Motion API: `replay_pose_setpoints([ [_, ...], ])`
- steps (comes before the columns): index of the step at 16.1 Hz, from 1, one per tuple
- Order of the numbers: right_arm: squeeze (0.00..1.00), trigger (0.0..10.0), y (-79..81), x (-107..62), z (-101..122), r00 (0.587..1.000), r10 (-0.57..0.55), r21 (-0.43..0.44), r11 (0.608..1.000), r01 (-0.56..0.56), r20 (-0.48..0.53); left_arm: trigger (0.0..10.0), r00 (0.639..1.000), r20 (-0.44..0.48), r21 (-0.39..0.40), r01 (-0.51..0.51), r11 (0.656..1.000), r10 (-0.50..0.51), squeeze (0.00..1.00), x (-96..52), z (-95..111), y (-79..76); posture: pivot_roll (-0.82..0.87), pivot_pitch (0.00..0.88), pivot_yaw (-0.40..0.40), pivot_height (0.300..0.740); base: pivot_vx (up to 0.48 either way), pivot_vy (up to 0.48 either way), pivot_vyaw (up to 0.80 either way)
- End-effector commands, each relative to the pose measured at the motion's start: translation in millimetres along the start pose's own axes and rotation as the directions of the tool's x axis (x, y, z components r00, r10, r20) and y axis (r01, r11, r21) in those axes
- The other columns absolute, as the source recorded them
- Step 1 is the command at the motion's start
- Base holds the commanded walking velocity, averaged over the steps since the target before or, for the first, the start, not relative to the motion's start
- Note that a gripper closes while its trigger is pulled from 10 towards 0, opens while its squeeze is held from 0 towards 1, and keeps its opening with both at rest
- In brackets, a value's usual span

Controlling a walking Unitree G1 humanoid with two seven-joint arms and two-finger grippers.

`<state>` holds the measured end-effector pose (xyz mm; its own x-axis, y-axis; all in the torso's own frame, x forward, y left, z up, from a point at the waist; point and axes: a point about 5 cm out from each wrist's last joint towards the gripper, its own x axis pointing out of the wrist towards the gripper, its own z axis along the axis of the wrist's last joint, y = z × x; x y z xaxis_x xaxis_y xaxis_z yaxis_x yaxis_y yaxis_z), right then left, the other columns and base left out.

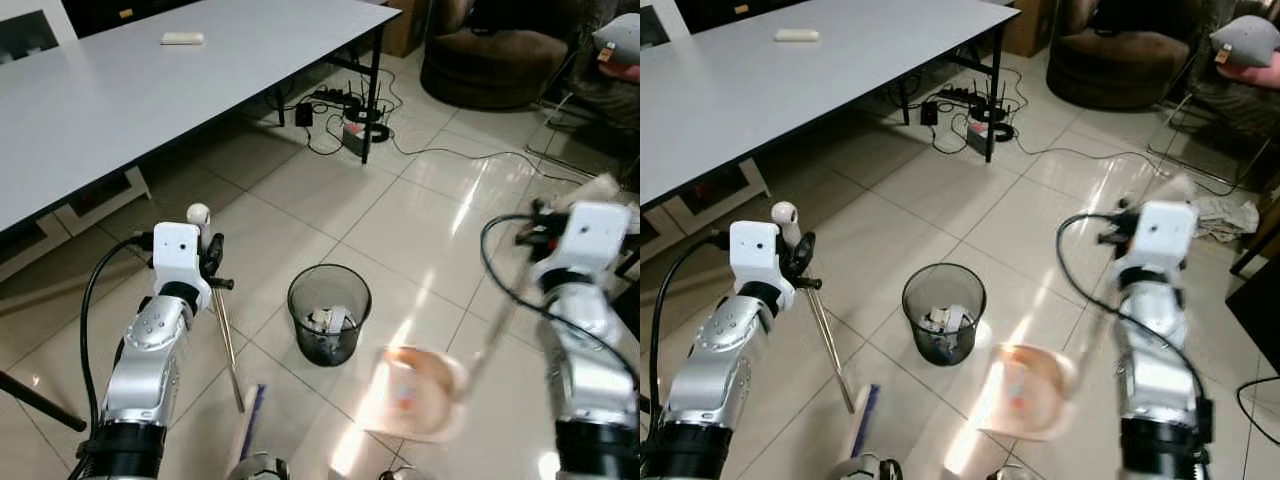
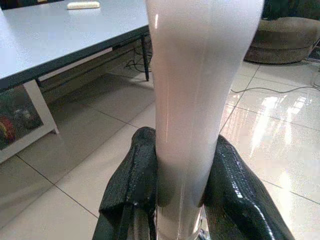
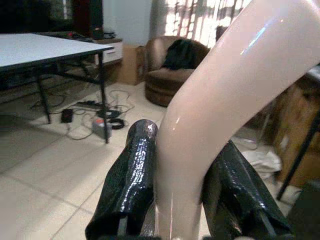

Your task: Sweep floor

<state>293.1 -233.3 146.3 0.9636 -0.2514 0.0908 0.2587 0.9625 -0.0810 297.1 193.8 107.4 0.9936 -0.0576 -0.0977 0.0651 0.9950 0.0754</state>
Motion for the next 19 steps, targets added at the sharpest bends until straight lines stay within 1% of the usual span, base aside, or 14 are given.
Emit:
replay_pose_setpoints([
  [1,0.00,10.0,-0.9,0.3,8,1.000,-0.001,-0.033,0.999,0.002,0.018,10.0,0.998,0.055,0.068,0.010,0.998,-0.014,0.00,-1.0,12,-0.8,0.03,0.053,0.029,0.740,0.000,0.000,0.00],
  [2,0.00,10.0,4.3,0.4,5,1.000,0.015,-0.048,0.999,-0.015,-0.002,10.0,0.998,0.051,0.067,0.041,0.997,-0.045,0.00,-0.7,13,-6.4,0.04,0.056,0.032,0.740,0.000,0.000,0.00],
  [3,0.00,10.0,7.2,0.1,3,1.000,0.024,-0.058,0.998,-0.024,-0.014,10.0,0.996,0.052,0.048,0.064,0.997,-0.067,0.00,-0.2,15,-11.3,0.04,0.057,0.028,0.740,0.000,0.000,0.00],
  [5,0.00,10.0,12.1,-1.2,-2,0.998,0.043,-0.100,0.994,-0.049,-0.052,10.0,0.993,0.068,0.031,0.098,0.995,-0.100,0.00,-0.8,19,-18.1,0.03,0.062,0.026,0.740,0.000,0.000,0.00],
  [7,0.00,10.0,12.4,-1.9,-1,0.998,0.039,-0.103,0.994,-0.043,-0.040,10.0,0.991,0.066,0.023,0.111,0.994,-0.112,0.00,-0.3,18,-21.1,0.01,0.062,0.030,0.740,0.000,0.000,0.00],
  [9,0.00,10.0,12.0,-4.3,1,0.999,0.026,-0.084,0.996,-0.029,-0.041,10.0,0.991,0.065,0.024,0.116,0.993,-0.118,0.00,2.5,18,-22.8,0.00,0.052,0.041,0.740,0.000,0.000,0.00],
  [11,0.00,10.0,11.6,-6.1,1,0.999,0.014,-0.038,0.999,-0.016,-0.036,10.0,0.987,0.065,0.041,0.141,0.989,-0.144,0.00,5.5,19,-26.9,0.01,0.048,0.043,0.740,-0.246,0.000,0.00],
  [14,0.00,10.0,13.5,-6.1,0,0.999,0.010,0.019,1.000,-0.009,-0.042,10.0,0.986,0.065,0.049,0.152,0.987,-0.155,0.00,5.7,19,-28.6,0.01,0.047,0.044,0.740,-0.252,0.000,0.00],
  [17,0.00,10.0,17.0,-8.7,-3,0.998,0.013,0.036,0.999,-0.011,-0.057,10.0,0.986,0.061,0.055,0.154,0.987,-0.157,0.00,4.8,18,-26.1,0.01,0.045,0.052,0.740,-0.285,0.000,-0.28],
  [19,0.00,10.0,16.2,-11.2,-5,0.998,0.008,0.047,0.999,-0.005,-0.066,10.0,0.985,0.058,0.060,0.156,0.986,-0.160,0.00,5.2,18,-25.8,0.01,0.044,0.059,0.740,-0.306,0.000,-0.46],
])
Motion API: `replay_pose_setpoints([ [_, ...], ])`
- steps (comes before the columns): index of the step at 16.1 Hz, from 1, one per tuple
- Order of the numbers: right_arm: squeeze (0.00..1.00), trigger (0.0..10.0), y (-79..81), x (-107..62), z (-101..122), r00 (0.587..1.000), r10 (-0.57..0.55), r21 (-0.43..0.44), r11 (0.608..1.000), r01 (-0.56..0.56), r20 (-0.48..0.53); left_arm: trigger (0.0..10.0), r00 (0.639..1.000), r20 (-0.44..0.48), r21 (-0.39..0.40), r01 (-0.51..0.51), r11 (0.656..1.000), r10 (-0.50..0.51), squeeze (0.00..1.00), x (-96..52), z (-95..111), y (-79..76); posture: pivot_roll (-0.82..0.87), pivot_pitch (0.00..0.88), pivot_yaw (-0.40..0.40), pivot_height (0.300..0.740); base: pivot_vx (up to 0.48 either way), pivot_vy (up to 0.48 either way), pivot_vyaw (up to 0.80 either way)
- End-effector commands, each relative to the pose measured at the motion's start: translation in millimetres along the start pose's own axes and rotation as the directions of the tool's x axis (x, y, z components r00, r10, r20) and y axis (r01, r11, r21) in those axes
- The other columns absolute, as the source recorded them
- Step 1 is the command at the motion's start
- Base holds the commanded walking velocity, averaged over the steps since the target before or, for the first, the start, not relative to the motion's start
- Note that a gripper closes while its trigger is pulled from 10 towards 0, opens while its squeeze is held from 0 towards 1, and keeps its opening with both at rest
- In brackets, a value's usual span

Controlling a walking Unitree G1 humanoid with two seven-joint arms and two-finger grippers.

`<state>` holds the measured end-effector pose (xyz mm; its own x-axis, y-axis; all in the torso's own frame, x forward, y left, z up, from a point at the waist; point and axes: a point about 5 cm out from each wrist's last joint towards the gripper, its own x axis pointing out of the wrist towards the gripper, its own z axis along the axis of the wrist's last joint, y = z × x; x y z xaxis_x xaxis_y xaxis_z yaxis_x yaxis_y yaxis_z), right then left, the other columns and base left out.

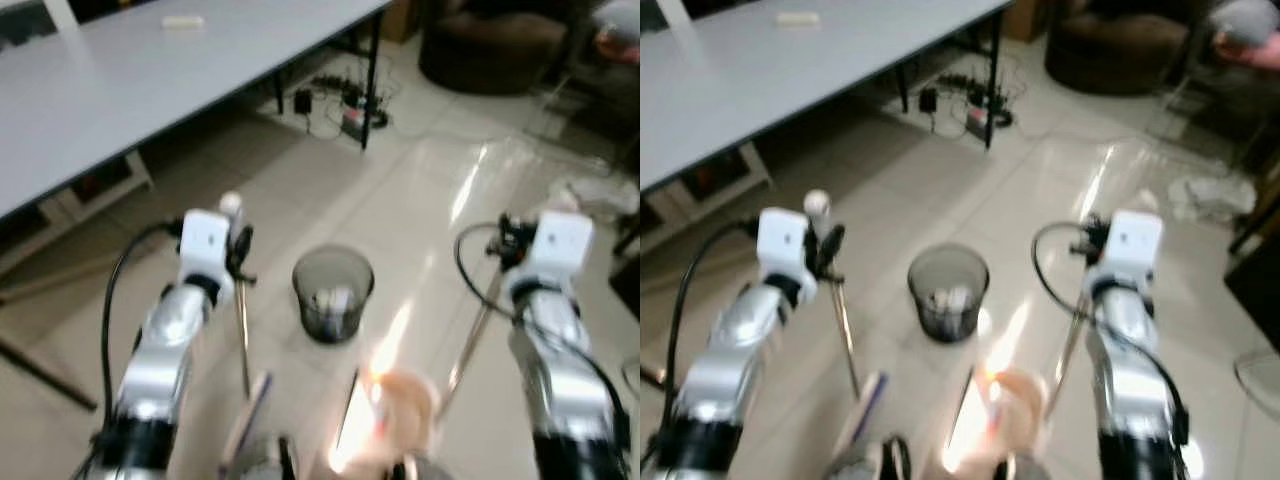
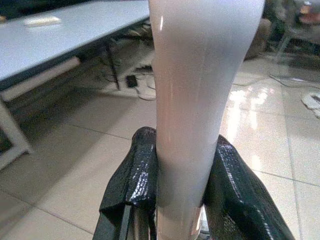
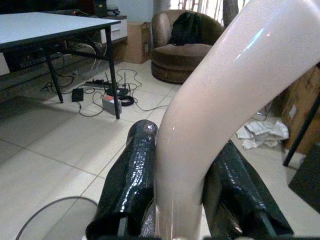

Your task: Sweep floor

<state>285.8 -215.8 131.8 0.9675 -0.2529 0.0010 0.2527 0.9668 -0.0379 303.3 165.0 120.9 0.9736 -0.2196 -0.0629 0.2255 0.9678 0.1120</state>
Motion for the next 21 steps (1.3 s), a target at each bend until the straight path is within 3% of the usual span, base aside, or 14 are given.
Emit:
replay_pose_setpoints([
  [1,0.00,10.0,-0.4,0.3,7,1.000,0.002,0.006,1.000,-0.002,0.021,10.0,1.000,0.012,0.008,0.002,1.000,-0.002,0.00,-0.9,2,1.1,0.01,0.045,0.061,0.740,-0.304,0.000,-0.46],
  [9,0.00,10.0,-1.9,-1.3,9,1.000,-0.010,0.000,1.000,0.010,0.030,10.0,0.999,0.012,0.008,0.037,0.999,-0.037,0.00,1.3,0,-3.1,-0.01,0.028,0.072,0.740,-0.284,0.000,-0.54],
  [13,0.00,10.0,-1.8,-2.2,12,0.999,-0.005,-0.037,0.999,0.006,0.043,10.0,0.999,0.030,-0.018,0.034,0.999,-0.034,0.00,4.7,0,-5.9,-0.02,0.013,0.065,0.740,0.000,0.000,0.00],
  [19,0.00,10.0,3.6,3.2,14,0.999,0.003,-0.024,1.000,-0.002,0.047,10.0,0.996,0.072,0.008,0.042,0.999,-0.043,0.00,10.3,6,-8.8,-0.01,0.013,0.060,0.740,0.000,0.000,0.00],
  [21,0.00,10.0,11.2,4.9,18,0.996,0.054,-0.147,0.988,-0.042,0.077,10.0,0.993,0.108,-0.004,0.040,0.999,-0.039,0.00,13.3,12,-8.7,-0.02,0.009,0.061,0.740,0.000,0.000,0.00],
])
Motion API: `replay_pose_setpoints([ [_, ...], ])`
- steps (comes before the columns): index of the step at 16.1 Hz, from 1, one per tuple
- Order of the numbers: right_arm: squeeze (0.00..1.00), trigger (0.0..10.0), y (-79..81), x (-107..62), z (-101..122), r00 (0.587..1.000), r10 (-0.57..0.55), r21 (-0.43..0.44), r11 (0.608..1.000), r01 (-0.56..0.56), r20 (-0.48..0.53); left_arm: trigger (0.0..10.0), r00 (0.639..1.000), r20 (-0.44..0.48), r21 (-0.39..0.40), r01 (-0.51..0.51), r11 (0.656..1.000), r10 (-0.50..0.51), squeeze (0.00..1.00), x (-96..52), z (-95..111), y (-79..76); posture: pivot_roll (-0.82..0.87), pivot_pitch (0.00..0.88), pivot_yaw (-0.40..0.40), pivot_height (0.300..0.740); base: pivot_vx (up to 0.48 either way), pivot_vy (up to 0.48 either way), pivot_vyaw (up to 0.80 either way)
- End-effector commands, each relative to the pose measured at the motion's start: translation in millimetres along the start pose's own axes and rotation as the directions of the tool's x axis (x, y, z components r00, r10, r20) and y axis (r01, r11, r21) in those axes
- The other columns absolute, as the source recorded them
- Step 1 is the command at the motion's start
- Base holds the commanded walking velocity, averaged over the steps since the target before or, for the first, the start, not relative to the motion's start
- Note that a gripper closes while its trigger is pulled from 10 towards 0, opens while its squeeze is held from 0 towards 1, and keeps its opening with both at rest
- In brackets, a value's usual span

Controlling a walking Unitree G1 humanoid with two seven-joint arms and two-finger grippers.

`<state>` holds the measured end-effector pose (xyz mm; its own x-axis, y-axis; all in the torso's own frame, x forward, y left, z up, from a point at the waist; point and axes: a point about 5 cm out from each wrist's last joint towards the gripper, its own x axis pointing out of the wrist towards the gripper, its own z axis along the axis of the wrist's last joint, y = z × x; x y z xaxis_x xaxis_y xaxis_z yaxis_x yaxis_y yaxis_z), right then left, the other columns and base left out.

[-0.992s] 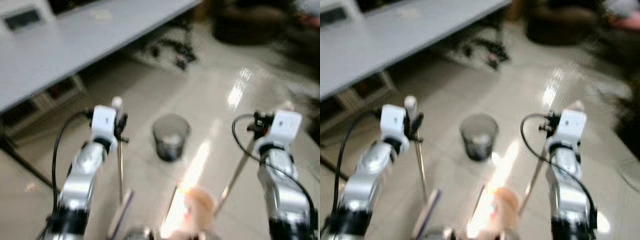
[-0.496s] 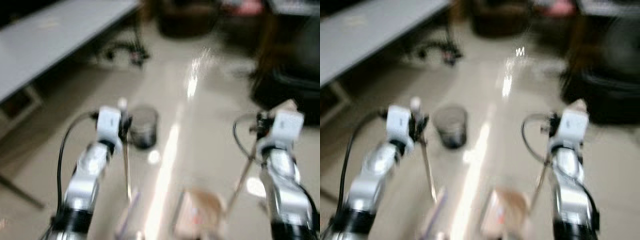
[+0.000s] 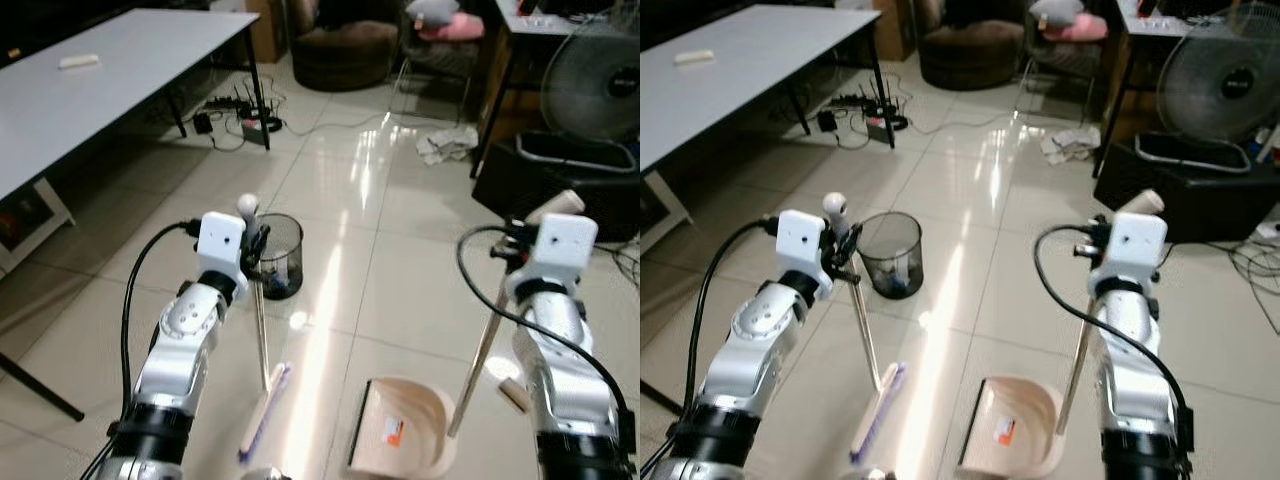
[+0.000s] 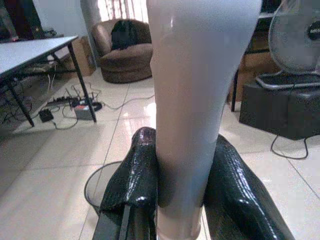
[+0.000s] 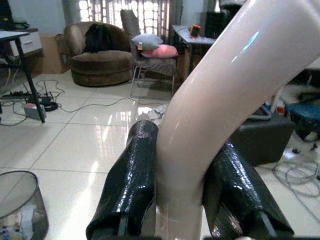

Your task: Sweep floor

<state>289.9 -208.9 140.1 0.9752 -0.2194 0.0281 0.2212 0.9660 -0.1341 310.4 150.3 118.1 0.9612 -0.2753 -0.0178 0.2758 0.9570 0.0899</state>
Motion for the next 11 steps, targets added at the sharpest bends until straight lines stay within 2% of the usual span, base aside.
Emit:
replay_pose_setpoints([
  [1,0.00,10.0,6.8,2.6,11,0.998,0.028,-0.043,0.999,-0.025,0.051,10.0,0.999,0.051,0.030,-0.005,1.000,0.004,0.00,4.2,12,2.7,-0.03,0.009,0.063,0.740,0.000,-0.259,0.00],
  [2,0.00,10.0,6.9,2.7,11,0.999,0.019,-0.015,1.000,-0.018,0.048,10.0,0.999,0.049,0.032,-0.005,0.999,0.003,0.00,4.9,11,2.1,-0.03,0.008,0.065,0.740,0.000,-0.262,0.00],
  [4,0.00,10.0,-2.4,4.6,16,0.995,-0.075,0.118,0.991,0.066,0.070,10.0,0.999,0.041,0.035,-0.014,0.999,0.012,0.00,6.9,9,1.7,-0.02,0.000,0.072,0.740,0.000,-0.264,0.00],
  [7,0.00,10.0,-2.5,7.1,15,0.996,-0.056,0.094,0.994,0.050,0.063,10.0,0.999,0.034,0.037,-0.014,0.999,0.013,0.00,6.4,6,3.6,-0.03,0.000,0.072,0.740,0.000,-0.264,0.00],
  [11,0.00,10.0,1.0,5.4,7,0.999,-0.034,0.113,0.993,0.030,0.032,10.0,0.999,0.048,0.055,-0.003,0.998,0.000,0.00,5.4,6,-0.3,-0.01,0.000,0.047,0.740,0.000,-0.270,0.00],
])
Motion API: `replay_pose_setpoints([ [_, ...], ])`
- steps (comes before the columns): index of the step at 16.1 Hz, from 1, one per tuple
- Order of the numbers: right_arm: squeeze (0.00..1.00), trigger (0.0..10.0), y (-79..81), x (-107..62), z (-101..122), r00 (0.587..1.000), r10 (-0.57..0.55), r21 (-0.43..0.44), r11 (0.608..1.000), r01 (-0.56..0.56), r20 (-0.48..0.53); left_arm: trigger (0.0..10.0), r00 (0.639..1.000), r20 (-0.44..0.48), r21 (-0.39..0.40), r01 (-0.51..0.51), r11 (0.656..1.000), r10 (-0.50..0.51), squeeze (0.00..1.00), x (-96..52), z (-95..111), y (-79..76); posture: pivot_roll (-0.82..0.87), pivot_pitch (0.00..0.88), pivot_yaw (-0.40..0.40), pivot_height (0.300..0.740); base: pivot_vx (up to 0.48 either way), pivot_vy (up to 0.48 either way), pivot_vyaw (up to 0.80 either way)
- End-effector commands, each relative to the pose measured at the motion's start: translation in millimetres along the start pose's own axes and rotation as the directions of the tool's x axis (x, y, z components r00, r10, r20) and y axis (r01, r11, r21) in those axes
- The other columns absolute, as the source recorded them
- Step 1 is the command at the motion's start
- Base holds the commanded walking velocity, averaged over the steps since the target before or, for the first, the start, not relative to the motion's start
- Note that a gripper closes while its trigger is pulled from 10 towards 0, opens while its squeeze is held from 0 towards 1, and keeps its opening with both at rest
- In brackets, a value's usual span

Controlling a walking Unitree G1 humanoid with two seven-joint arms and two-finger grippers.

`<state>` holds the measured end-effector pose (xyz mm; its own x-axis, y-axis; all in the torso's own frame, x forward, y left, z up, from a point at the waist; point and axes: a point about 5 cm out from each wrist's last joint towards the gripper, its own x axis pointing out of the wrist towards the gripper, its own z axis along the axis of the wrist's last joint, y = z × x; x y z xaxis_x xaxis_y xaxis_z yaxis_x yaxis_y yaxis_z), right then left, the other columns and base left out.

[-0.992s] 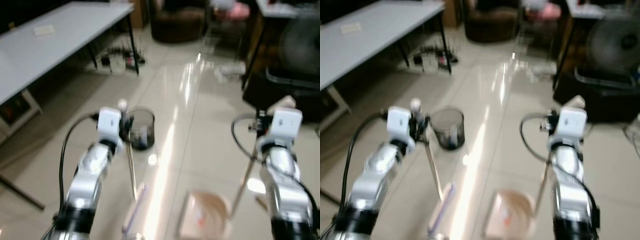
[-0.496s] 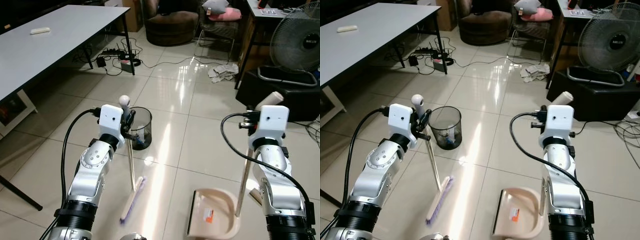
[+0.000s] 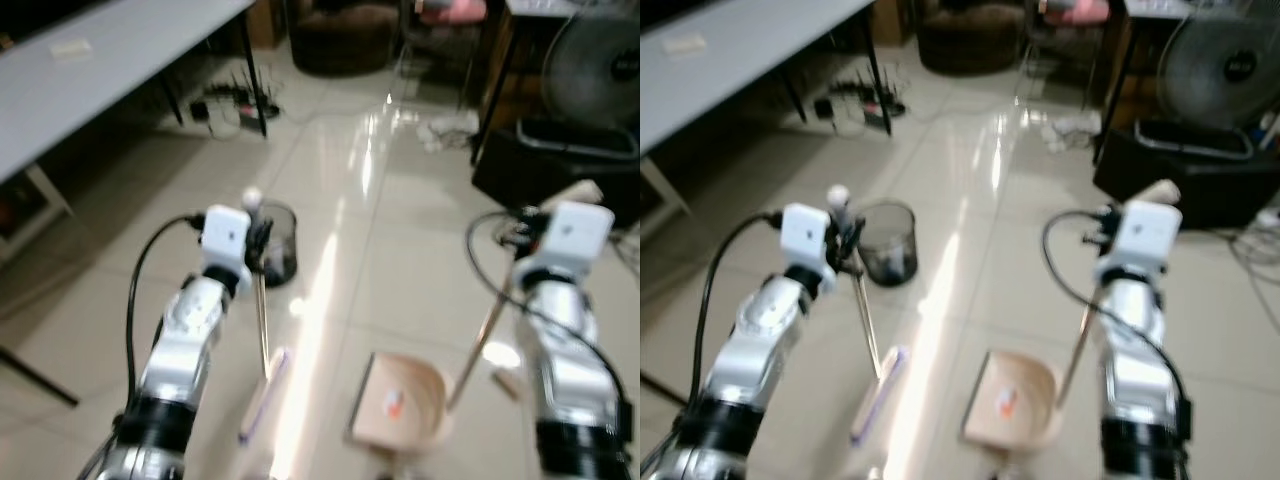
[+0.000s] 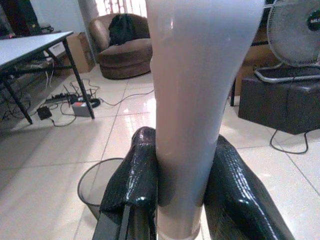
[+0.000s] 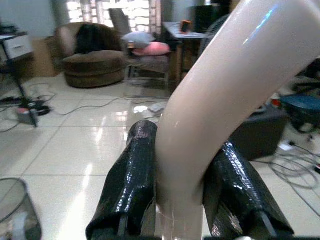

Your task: Sweep floor

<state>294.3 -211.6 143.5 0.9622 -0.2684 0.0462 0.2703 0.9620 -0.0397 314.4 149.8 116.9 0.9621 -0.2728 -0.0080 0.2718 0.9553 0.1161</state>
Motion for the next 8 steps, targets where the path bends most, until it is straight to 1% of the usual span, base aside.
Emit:
replay_pose_setpoints([
  [1,0.00,10.0,6.3,0.9,1.6,1.000,0.027,0.030,0.999,-0.028,0.011,10.0,0.999,0.040,0.034,-0.002,0.999,0.001,0.00,1.6,7.9,-0.6,0.00,0.000,0.046,0.740,0.000,-0.270,0.00],
  [2,0.00,10.0,8.4,2.7,1.6,0.999,0.030,0.032,0.999,-0.030,0.011,10.0,0.999,0.039,0.039,-0.009,0.999,0.007,0.00,2.7,8.0,0.1,0.00,0.000,0.044,0.740,0.000,-0.274,0.00],
  [3,0.00,10.0,9.8,3.8,2.7,0.999,0.030,0.033,0.999,-0.030,0.013,10.0,0.999,0.044,0.031,-0.007,0.999,0.006,0.00,3.6,8.7,0.3,0.00,0.000,0.043,0.740,0.000,0.000,0.00],
  [4,0.00,10.0,13.3,5.8,9.6,0.999,0.025,0.063,0.998,-0.027,0.042,10.0,0.999,0.044,0.043,-0.020,0.999,0.018,0.00,6.6,11.7,3.9,0.00,0.000,0.042,0.740,0.000,0.000,0.00],
  [5,0.00,10.0,14.0,6.2,10.0,0.999,0.029,0.067,0.997,-0.032,0.043,10.0,0.999,0.046,0.034,-0.028,0.999,0.026,0.00,7.2,12.4,5.2,0.00,0.000,0.042,0.740,0.000,0.000,0.00],
  [6,0.00,10.0,14.1,6.9,8.2,0.999,0.031,0.067,0.997,-0.033,0.030,10.0,0.998,0.044,0.028,-0.046,0.999,0.045,0.00,7.6,11.6,7.7,0.00,0.000,0.040,0.740,0.000,0.000,0.00],
  [7,0.00,10.0,11.8,6.9,9.6,0.999,0.035,0.070,0.997,-0.038,0.038,10.0,0.996,0.065,0.034,-0.059,0.998,0.057,0.00,7.0,12.2,8.1,0.00,0.000,0.037,0.740,0.000,0.000,0.00],
  [8,0.00,10.0,10.2,6.7,6.1,0.999,0.034,0.057,0.998,-0.035,0.025,10.0,0.997,0.065,0.022,-0.051,0.998,0.049,0.00,6.8,11.3,6.2,0.01,0.000,0.034,0.740,0.000,0.000,0.00],
])
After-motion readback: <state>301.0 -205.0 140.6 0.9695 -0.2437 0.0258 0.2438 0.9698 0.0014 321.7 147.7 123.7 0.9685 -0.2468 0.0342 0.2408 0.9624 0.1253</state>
